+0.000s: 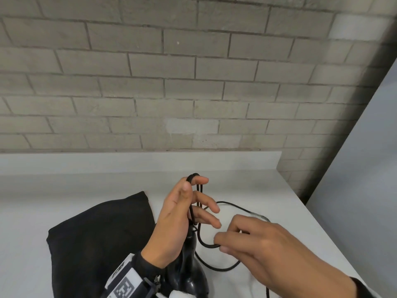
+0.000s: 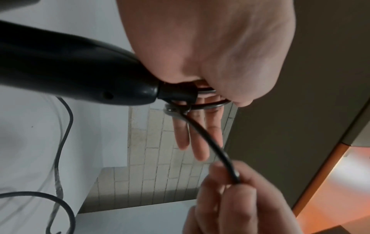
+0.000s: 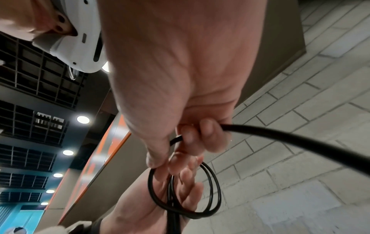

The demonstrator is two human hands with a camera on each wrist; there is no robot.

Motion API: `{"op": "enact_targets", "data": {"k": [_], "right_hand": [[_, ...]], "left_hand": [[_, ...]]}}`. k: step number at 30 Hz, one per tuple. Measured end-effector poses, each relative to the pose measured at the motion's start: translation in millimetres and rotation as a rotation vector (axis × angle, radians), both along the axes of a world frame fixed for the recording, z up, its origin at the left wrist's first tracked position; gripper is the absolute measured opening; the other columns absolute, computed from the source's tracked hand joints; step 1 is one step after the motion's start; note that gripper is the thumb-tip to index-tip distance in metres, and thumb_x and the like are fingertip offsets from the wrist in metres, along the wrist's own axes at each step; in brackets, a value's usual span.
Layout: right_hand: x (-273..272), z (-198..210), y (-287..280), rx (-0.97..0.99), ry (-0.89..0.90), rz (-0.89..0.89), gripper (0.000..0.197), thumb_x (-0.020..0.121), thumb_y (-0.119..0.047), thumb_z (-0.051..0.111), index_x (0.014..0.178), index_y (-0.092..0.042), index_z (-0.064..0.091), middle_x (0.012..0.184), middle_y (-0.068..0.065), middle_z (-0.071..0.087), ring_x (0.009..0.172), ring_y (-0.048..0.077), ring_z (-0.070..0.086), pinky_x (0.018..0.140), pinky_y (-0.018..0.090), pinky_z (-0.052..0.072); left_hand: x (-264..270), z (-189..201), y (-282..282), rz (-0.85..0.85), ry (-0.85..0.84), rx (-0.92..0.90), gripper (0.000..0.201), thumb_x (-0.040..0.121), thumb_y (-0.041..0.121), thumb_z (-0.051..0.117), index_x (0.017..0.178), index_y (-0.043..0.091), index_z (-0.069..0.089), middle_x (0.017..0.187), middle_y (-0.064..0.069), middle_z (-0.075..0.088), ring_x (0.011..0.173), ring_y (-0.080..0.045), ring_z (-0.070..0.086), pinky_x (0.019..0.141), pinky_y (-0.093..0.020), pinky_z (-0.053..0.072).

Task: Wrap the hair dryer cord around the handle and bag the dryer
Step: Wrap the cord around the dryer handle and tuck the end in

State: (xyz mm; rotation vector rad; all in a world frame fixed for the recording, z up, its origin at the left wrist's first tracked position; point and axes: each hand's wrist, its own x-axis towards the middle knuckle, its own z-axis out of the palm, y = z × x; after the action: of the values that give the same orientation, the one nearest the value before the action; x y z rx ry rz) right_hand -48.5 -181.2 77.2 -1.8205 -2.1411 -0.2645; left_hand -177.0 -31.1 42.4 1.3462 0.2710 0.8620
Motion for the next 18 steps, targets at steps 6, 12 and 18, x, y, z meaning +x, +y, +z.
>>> {"op": "enact_targets", "data": {"k": [6,12,18], "right_hand": [[3.3,6.1,12.6,0.057,0.287,0.103,0.021,0.099,-0.045,0.044,0.105,-0.037,0.063,0.086,-0.016,0.045,0.064,0.005,0.041,0.052,0.026,0.046],[3.4,13.7,23.4,0.206,0.461,0.107,0.015,0.098,-0.029,0.052,0.102,-0.026,0.066,0.086,-0.017,0.052,0.077,0.001,0.058,0.071,0.019,0.049],[5.9,8.7,35.5,0.312,0.513,0.029,0.011,0.093,-0.019,0.064,0.102,-0.017,0.068,0.094,-0.009,0.053,0.075,-0.008,0.053,0.07,0.004,0.038]], "left_hand": [[-1.3,0.7,-4.4,-0.057,0.032,0.113,0.065,0.083,0.075,0.048,0.115,0.019,0.06,0.073,-0.011,0.071,0.059,-0.022,0.067,0.063,-0.023,0.052],[-0.3,2.7,-11.0,-0.143,0.017,0.138,0.066,0.09,0.068,0.046,0.108,0.005,0.056,0.06,-0.012,0.062,0.043,-0.021,0.057,0.052,-0.033,0.048],[-1.9,0.8,-11.2,-0.183,0.013,0.161,0.057,0.092,0.064,0.047,0.097,0.008,0.055,0.055,-0.011,0.061,0.035,-0.016,0.051,0.045,-0.027,0.044]]}}
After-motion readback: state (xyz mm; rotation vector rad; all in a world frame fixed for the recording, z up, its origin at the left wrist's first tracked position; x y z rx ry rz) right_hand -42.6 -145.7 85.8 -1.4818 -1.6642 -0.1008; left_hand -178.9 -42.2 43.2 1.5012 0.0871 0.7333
